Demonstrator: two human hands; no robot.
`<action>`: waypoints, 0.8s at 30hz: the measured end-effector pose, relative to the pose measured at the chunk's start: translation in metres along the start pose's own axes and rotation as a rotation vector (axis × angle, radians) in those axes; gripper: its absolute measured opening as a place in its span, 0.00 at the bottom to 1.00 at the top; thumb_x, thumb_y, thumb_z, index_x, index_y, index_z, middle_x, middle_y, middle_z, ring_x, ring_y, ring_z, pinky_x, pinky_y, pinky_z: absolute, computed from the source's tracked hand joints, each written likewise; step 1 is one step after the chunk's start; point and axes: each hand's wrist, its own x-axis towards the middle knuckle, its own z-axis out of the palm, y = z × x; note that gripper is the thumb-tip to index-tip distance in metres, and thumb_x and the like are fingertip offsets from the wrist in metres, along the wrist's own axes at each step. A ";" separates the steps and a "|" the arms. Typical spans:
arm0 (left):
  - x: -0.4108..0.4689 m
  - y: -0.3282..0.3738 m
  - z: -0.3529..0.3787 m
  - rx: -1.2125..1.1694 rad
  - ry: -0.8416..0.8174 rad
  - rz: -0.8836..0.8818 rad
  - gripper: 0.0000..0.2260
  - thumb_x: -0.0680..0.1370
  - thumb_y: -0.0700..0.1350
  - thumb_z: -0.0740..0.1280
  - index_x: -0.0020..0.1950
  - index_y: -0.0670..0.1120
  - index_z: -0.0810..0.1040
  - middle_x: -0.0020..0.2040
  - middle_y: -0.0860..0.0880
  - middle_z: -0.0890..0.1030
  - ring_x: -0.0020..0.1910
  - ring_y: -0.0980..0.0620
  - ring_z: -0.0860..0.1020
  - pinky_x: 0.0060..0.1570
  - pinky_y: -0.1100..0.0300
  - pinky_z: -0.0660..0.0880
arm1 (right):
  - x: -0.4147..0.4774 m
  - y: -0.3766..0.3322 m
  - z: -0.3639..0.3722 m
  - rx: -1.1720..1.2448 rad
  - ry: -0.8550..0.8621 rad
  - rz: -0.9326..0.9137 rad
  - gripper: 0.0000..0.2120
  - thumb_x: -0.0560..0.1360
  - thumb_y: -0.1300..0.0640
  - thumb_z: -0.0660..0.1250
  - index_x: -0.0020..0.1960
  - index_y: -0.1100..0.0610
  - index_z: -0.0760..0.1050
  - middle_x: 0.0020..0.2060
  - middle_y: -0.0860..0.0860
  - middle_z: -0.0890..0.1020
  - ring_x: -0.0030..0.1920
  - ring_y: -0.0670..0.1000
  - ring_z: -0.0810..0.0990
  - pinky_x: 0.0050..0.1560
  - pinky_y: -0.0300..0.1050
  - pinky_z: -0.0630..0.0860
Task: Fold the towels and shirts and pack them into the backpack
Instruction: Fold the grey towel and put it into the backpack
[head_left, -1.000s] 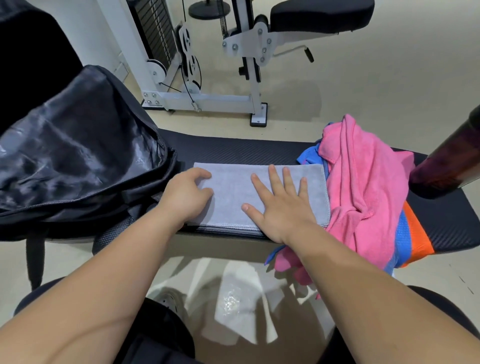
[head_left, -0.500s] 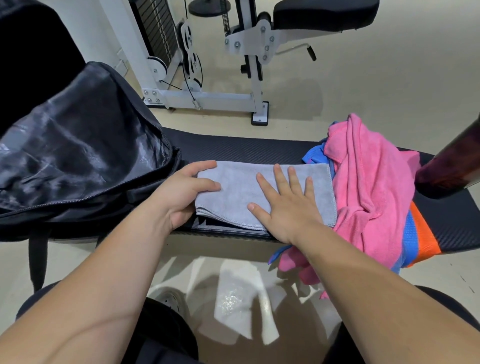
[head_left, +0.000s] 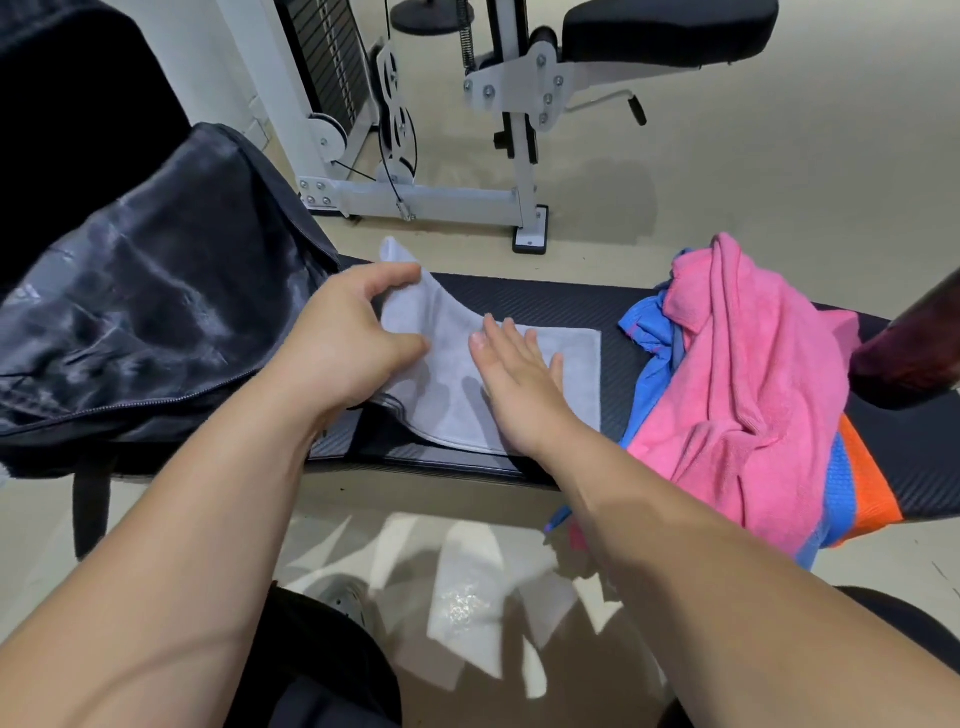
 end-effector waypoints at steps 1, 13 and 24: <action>0.001 0.006 0.000 0.001 -0.004 0.017 0.29 0.71 0.40 0.74 0.72 0.54 0.76 0.64 0.56 0.79 0.59 0.57 0.79 0.60 0.58 0.76 | -0.002 -0.002 -0.001 0.092 0.012 -0.008 0.32 0.81 0.33 0.43 0.82 0.45 0.51 0.82 0.46 0.49 0.80 0.46 0.38 0.77 0.54 0.30; 0.015 0.032 0.119 0.374 -0.428 0.190 0.12 0.71 0.40 0.67 0.53 0.40 0.78 0.65 0.41 0.76 0.68 0.46 0.72 0.61 0.59 0.70 | -0.061 0.043 -0.044 0.546 0.311 0.120 0.24 0.74 0.40 0.59 0.68 0.45 0.72 0.59 0.47 0.81 0.61 0.48 0.79 0.68 0.54 0.72; 0.005 0.020 0.124 0.200 -0.394 0.168 0.24 0.81 0.37 0.59 0.77 0.50 0.66 0.68 0.41 0.75 0.66 0.42 0.75 0.65 0.54 0.71 | -0.062 0.037 -0.052 0.431 0.206 0.105 0.18 0.83 0.55 0.58 0.56 0.70 0.77 0.55 0.63 0.82 0.56 0.59 0.78 0.62 0.53 0.72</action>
